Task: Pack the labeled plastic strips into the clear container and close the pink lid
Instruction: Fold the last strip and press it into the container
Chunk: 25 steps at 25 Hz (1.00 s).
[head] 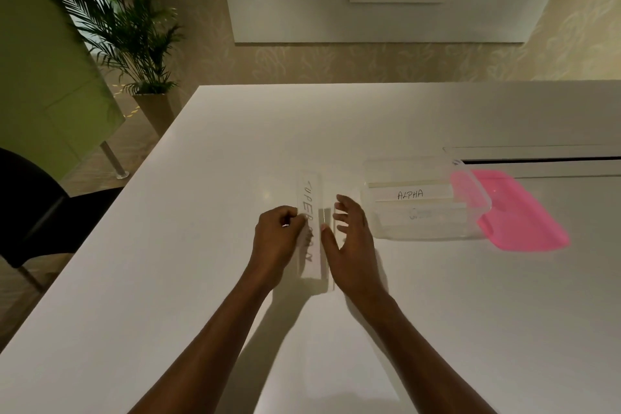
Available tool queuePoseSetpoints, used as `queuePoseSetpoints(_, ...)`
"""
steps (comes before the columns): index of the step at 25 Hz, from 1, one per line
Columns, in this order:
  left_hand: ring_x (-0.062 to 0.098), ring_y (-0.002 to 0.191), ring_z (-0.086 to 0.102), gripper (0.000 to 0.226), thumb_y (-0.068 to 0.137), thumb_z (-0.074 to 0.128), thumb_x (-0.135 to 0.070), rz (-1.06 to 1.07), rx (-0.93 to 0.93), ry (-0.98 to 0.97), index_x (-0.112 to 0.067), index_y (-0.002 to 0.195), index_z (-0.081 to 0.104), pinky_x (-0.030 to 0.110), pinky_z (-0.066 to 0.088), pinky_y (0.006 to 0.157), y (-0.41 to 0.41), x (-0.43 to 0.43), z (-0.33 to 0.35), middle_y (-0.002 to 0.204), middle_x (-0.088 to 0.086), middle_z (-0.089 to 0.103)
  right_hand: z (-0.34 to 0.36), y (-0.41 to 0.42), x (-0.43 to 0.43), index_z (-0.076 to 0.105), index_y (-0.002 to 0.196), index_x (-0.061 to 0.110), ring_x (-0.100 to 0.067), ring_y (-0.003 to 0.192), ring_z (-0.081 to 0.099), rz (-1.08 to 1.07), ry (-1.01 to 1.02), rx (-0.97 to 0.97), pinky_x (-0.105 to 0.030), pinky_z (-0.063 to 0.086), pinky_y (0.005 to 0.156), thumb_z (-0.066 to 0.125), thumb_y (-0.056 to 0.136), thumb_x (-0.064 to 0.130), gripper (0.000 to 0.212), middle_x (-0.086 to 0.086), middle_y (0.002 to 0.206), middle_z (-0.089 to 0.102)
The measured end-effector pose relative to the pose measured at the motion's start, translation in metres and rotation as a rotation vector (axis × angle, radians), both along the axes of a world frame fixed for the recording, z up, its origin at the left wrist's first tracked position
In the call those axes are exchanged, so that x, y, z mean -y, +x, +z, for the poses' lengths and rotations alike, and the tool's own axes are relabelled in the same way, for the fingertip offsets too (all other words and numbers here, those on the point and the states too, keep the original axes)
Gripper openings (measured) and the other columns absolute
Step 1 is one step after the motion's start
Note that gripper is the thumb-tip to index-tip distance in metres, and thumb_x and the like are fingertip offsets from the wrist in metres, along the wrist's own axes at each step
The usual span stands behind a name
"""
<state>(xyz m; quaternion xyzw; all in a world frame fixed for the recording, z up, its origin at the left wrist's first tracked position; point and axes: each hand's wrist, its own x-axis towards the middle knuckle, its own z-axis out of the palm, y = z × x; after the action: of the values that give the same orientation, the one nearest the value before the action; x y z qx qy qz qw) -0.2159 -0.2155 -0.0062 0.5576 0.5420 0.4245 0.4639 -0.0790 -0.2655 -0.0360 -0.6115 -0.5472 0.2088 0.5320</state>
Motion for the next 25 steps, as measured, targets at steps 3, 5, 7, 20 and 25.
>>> queuePoseSetpoints(3, 0.025, 0.088, 0.077, 0.018, 0.097, 0.061, -0.009, 0.021, 0.37, -0.134, 0.003, 0.084, 0.064, 0.031, 0.06, 0.073, -0.004, -0.003, 0.001, 0.105, 0.01, 0.078, 0.012, 0.004, -0.003, 0.049, 0.14, 0.022, -0.009, 0.117, 0.06, -0.099, 0.06, -0.132, -0.029, 0.053, 0.097, 0.062, 0.101, 0.019, 0.041, 0.007, 0.132, 0.059)
queuePoseSetpoints(5, 0.031, 0.092, 0.075, 0.015, 0.094, 0.066, -0.005, 0.032, 0.582, -0.219, 0.0, 0.081, 0.061, 0.036, 0.061, 0.08, -0.007, -0.003, 0.002, 0.108, 0.017, 0.076, 0.018, 0.007, -0.004, 0.052, 0.132, 0.029, -0.01, 0.114, 0.062, -0.136, 0.031, -0.23, -0.029, 0.055, 0.09, 0.063, 0.101, 0.026, 0.033, 0.011, 0.126, 0.062)
queuePoseSetpoints(7, 0.033, 0.092, 0.075, 0.011, 0.092, 0.068, 0.0, 0.039, 0.758, -0.283, -0.002, 0.087, 0.059, 0.04, 0.062, 0.085, -0.008, 0.001, 0.004, 0.104, 0.02, 0.074, 0.02, 0.009, -0.003, 0.053, 0.125, 0.036, 0.001, 0.108, 0.063, -0.161, -0.009, -0.33, -0.013, 0.051, 0.08, 0.064, 0.1, 0.034, 0.027, 0.014, 0.122, 0.064)
queuePoseSetpoints(20, 0.033, 0.111, 0.072, 0.044, 0.097, 0.069, -0.015, 0.016, 1.05, -0.368, 0.002, 0.135, 0.054, 0.039, 0.062, 0.084, 0.004, 0.037, -0.001, 0.118, 0.022, 0.073, 0.015, 0.027, 0.004, 0.065, 0.126, 0.02, -0.02, 0.108, 0.073, -0.044, 0.084, -0.547, -0.042, 0.063, 0.094, 0.07, 0.093, 0.043, 0.04, -0.008, 0.124, 0.069)
queuePoseSetpoints(25, 0.018, 0.064, 0.064, 0.045, 0.093, 0.062, -0.056, 0.181, 0.842, -0.336, -0.012, 0.101, 0.063, 0.033, 0.054, 0.061, -0.019, 0.037, -0.019, 0.076, 0.002, 0.062, 0.018, 0.059, 0.006, 0.067, 0.128, 0.02, -0.039, 0.118, 0.066, -0.101, 0.122, -0.599, -0.048, 0.061, 0.096, 0.071, 0.087, 0.049, 0.05, -0.022, 0.129, 0.062)
